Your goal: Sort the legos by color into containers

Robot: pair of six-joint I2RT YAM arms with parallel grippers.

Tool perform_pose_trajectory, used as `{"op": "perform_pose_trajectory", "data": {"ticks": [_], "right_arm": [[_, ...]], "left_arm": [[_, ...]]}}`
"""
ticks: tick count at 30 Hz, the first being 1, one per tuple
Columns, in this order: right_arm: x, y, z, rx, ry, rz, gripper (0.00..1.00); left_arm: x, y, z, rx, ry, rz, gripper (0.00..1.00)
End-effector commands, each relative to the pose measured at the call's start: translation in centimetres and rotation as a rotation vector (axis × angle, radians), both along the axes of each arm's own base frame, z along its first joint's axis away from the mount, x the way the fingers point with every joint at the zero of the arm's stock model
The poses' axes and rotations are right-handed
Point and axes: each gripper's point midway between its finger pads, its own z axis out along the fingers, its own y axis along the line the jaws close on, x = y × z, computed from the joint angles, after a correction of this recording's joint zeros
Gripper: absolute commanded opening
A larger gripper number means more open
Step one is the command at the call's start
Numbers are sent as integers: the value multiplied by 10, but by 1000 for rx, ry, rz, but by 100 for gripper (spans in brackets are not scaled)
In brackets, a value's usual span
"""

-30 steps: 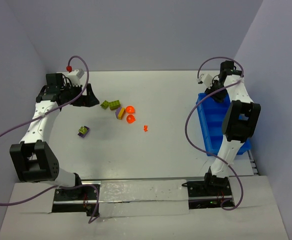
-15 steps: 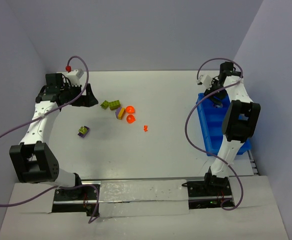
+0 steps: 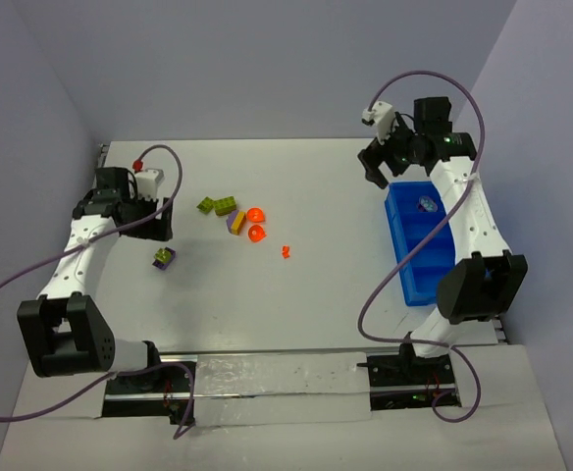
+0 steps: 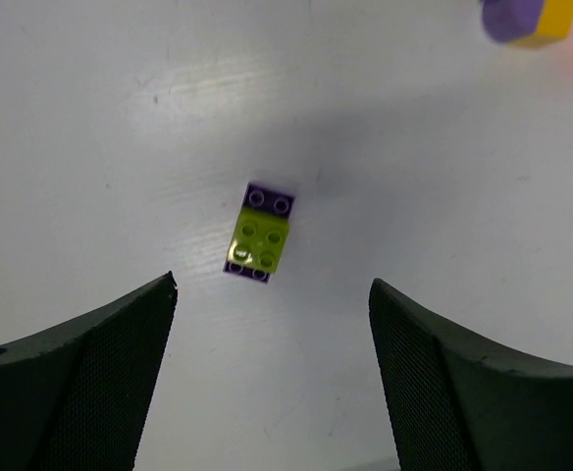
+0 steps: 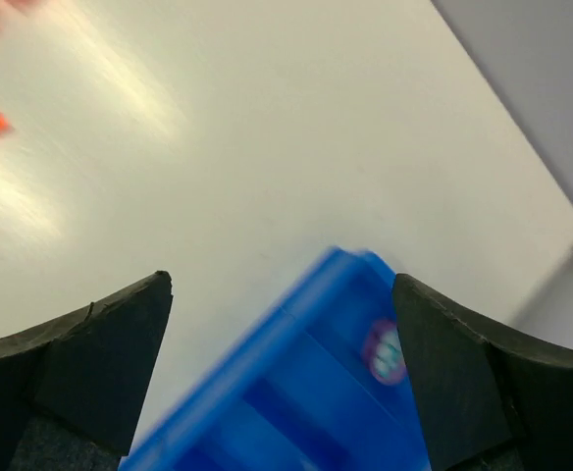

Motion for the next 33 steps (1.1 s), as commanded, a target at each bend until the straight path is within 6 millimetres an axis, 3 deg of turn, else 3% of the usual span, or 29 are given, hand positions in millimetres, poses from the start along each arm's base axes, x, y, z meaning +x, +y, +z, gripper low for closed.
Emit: {"op": "perform_pose_trajectory", "data": {"ticks": [1,4,7,16,25,28,33], "right_arm": [[-25,63,3,286,127,20,100],[-35,88,3,359,158,58,100],[-40,95,4,374,171,72,100],[-45,94,1,355,178,80,100],[-45,92,-6,342,199,79,100],[-44,93,-9,340,211,80,100],[-42,93,-12,337,218,84,100]], "left_arm": [[-15,22,-19,116,83,23,81],[-11,25,-33,133,109,18,76],[-5,22,-41,113,122,8,75],[4,10,-69,56,165,-48,77],[8,7,-88,34,209,-59,70],[8,7,-90,33,216,-58,59],[5,9,-92,43,231,-59,53]]}}
